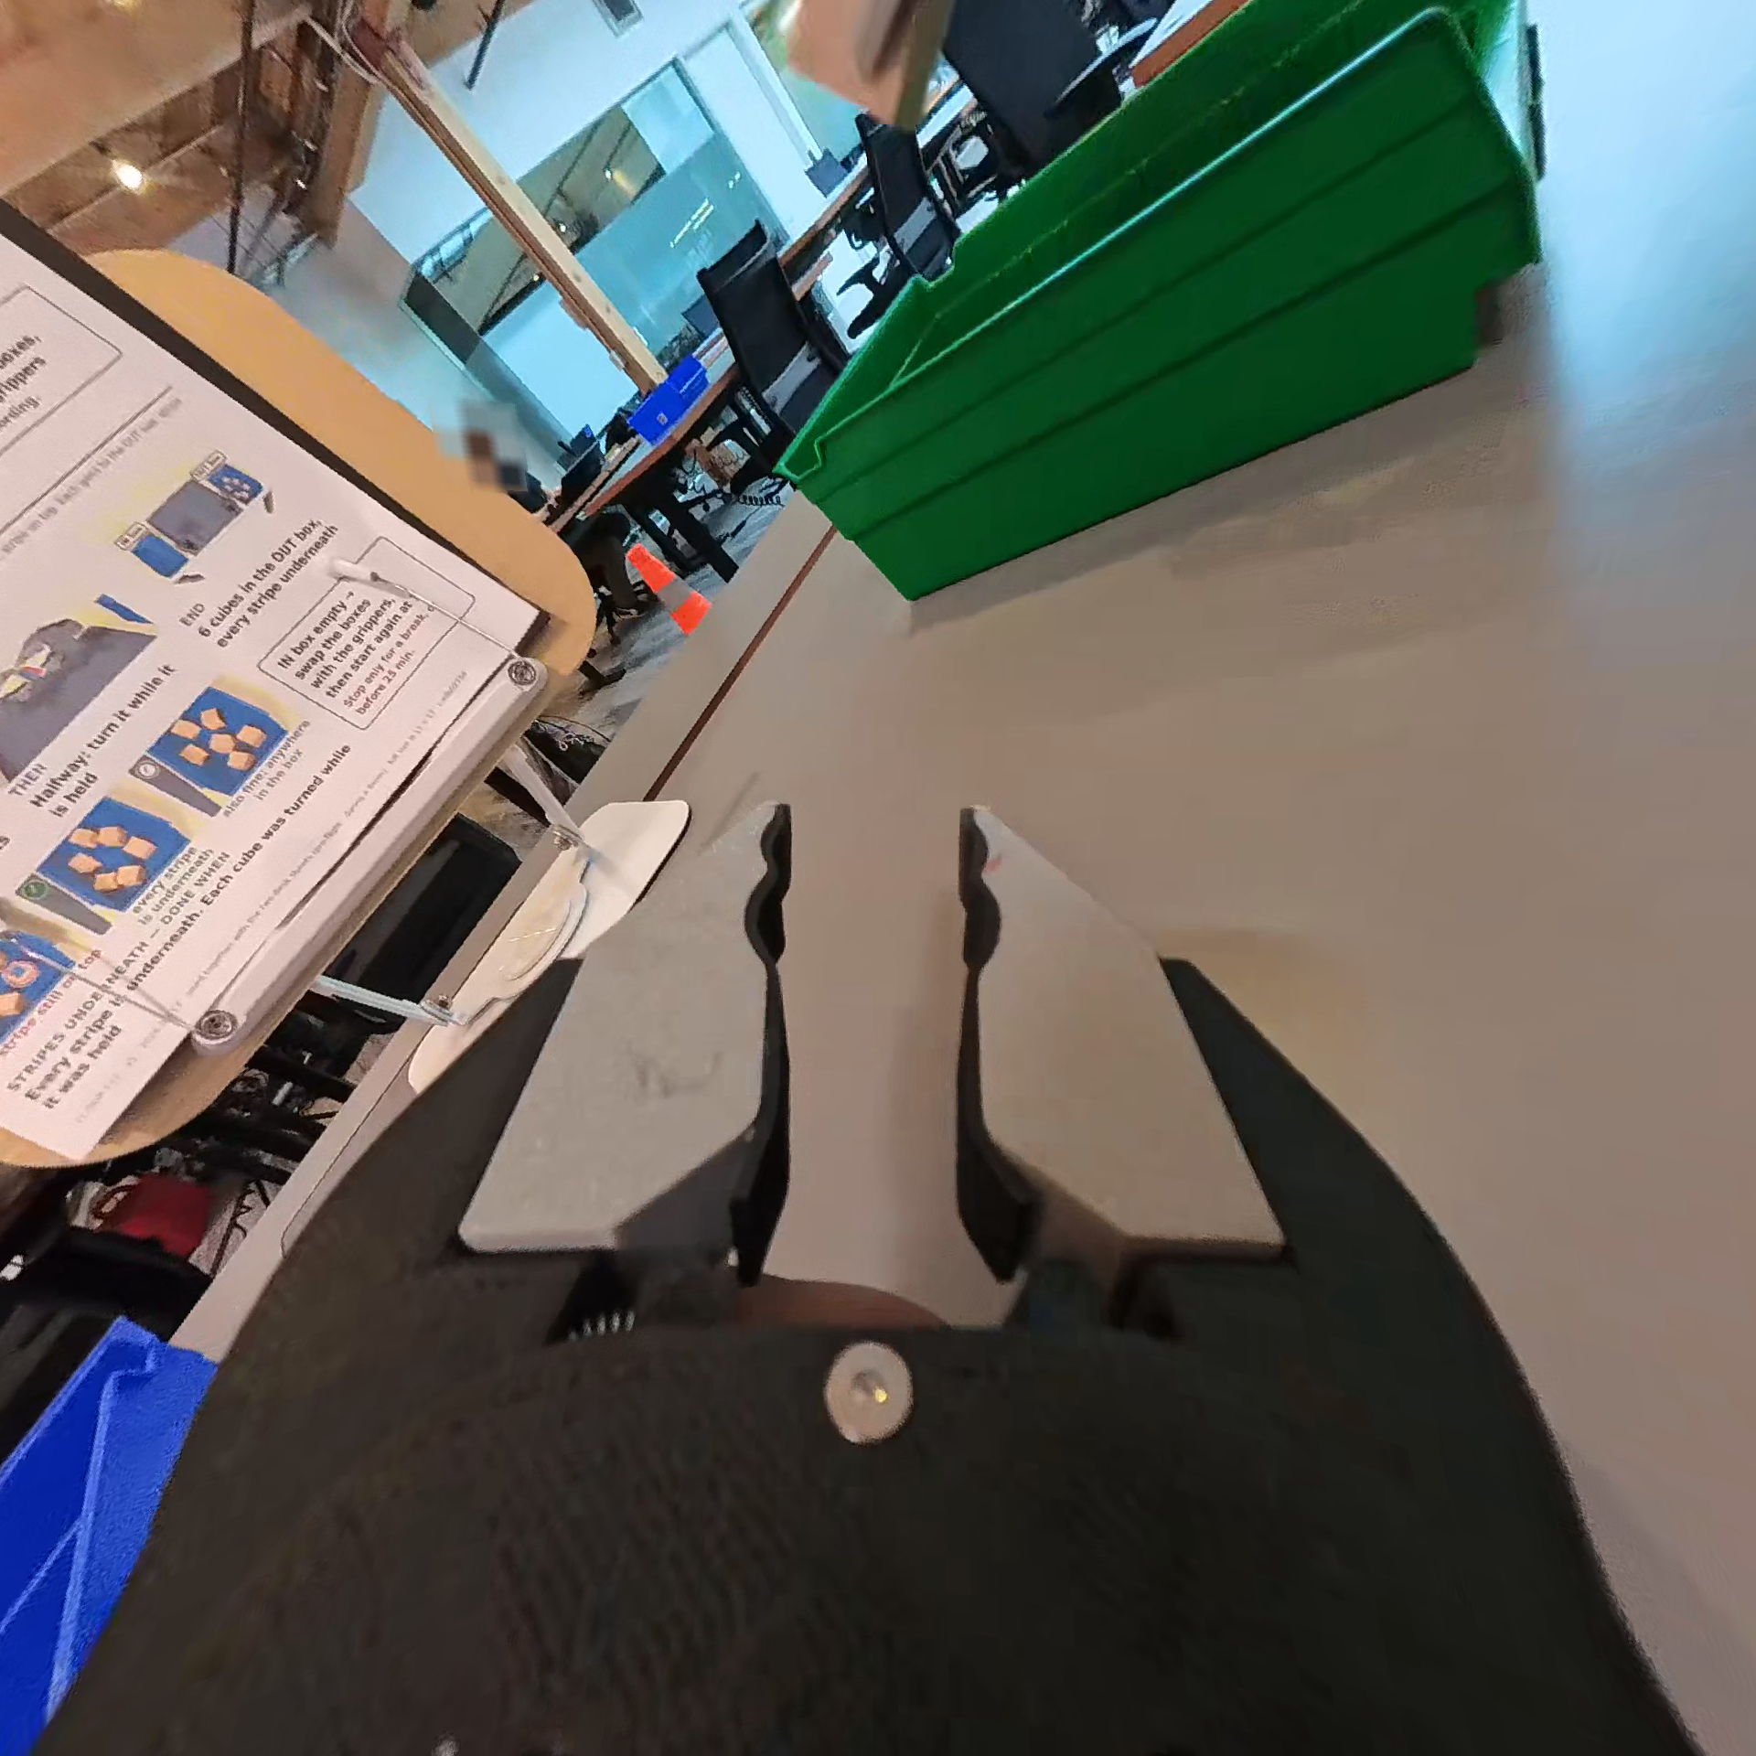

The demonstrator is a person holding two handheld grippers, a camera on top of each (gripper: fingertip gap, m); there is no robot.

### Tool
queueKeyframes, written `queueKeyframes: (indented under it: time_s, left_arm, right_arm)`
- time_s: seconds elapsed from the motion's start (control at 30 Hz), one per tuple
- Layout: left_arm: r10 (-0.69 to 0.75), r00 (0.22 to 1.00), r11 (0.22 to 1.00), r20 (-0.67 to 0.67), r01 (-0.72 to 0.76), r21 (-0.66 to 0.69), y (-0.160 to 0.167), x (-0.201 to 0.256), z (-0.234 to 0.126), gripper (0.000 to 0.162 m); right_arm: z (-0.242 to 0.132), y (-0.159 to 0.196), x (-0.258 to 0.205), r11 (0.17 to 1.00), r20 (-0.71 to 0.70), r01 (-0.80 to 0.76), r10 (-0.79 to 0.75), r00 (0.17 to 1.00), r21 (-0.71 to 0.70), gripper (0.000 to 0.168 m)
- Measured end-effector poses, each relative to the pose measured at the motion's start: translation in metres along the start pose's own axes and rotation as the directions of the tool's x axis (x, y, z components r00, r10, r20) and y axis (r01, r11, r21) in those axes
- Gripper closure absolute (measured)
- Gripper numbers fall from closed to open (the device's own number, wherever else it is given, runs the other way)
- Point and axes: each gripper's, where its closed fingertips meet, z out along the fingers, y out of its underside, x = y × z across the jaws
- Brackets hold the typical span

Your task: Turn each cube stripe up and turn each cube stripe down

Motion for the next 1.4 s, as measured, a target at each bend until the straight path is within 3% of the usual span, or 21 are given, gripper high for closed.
queueKeyframes:
  time_s: [0.07, 0.17, 0.3, 0.4, 0.5, 0.63, 0.73, 0.8, 0.9, 1.0, 1.07, 1.17, 1.27, 1.4]
  left_arm:
    - [0.003, 1.000, 1.000, -0.006, -0.003, 0.004, -0.001, 0.002, 0.000, 0.129]
    - [0.024, 1.000, 1.000, -0.001, -0.024, -0.021, 0.004, 0.004, 0.002, 0.130]
    - [0.014, 1.000, 0.999, -0.012, -0.015, -0.051, 0.013, 0.006, 0.005, 0.130]
    - [-0.001, 1.000, 0.997, -0.009, 0.001, -0.073, 0.018, 0.004, 0.005, 0.130]
    - [-0.021, 1.000, 0.996, -0.015, 0.020, -0.083, 0.020, 0.003, 0.005, 0.130]
    - [-0.018, 1.000, 0.995, -0.018, 0.017, -0.100, 0.022, 0.005, 0.007, 0.129]
    - [-0.019, 1.000, 0.994, -0.024, 0.016, -0.112, 0.025, 0.007, 0.009, 0.129]
    - [-0.018, 1.000, 0.992, -0.021, 0.015, -0.127, 0.029, 0.008, 0.010, 0.129]
    - [-0.031, 0.999, 0.987, -0.015, 0.028, -0.160, 0.036, 0.010, 0.014, 0.129]
    - [-0.030, 0.999, 0.983, -0.018, 0.026, -0.181, 0.040, 0.014, 0.016, 0.129]
    - [-0.001, 1.000, 0.984, -0.016, -0.002, -0.179, 0.039, 0.016, 0.016, 0.129]
    - [0.010, 1.000, 0.983, -0.020, -0.013, -0.183, 0.037, 0.019, 0.015, 0.128]
    - [-0.068, 0.998, 0.982, -0.010, 0.065, -0.176, 0.029, 0.017, 0.010, 0.127]
    - [-0.172, 0.977, 0.969, 0.124, 0.191, -0.159, -0.001, -0.027, -0.015, 0.127]
  right_arm:
    - [0.023, 0.029, 0.043, 0.983, -0.097, 0.022, -0.040, 0.995, -0.180, 0.123]
    - [0.059, 0.081, 0.065, 0.918, -0.109, 0.002, -0.049, 0.993, -0.397, 0.121]
    - [0.092, 0.141, 0.079, 0.810, -0.136, -0.019, -0.075, 0.988, -0.586, 0.122]
    - [0.097, 0.159, 0.082, 0.761, -0.141, -0.021, -0.092, 0.986, -0.648, 0.116]
    - [0.089, 0.128, 0.080, 0.824, -0.156, -0.031, -0.070, 0.985, -0.565, 0.113]
    - [0.061, 0.053, 0.050, 0.939, -0.120, 0.012, -0.056, 0.991, -0.344, 0.113]
    - [0.034, 0.000, -0.014, 0.991, 0.029, 0.056, -0.053, 0.998, -0.121, 0.114]
    - [0.022, -0.013, -0.071, 0.997, 0.193, 0.072, -0.069, 0.979, -0.007, 0.116]
    - [0.031, 0.014, -0.144, 1.000, 0.412, 0.016, -0.008, 0.911, -0.015, 0.114]
    - [0.064, 0.056, -0.176, 1.000, 0.449, -0.010, 0.018, 0.893, -0.019, 0.117]
    - [0.079, 0.085, -0.187, 0.991, 0.454, 0.025, 0.037, 0.890, -0.129, 0.119]
    - [0.082, 0.089, -0.191, 0.995, 0.460, 0.049, -0.003, 0.888, -0.088, 0.127]
    - [0.085, 0.103, -0.189, 0.984, 0.463, 0.066, 0.018, 0.886, -0.164, 0.121]
    - [0.080, 0.097, -0.185, 0.990, 0.452, 0.052, 0.015, 0.892, -0.134, 0.122]
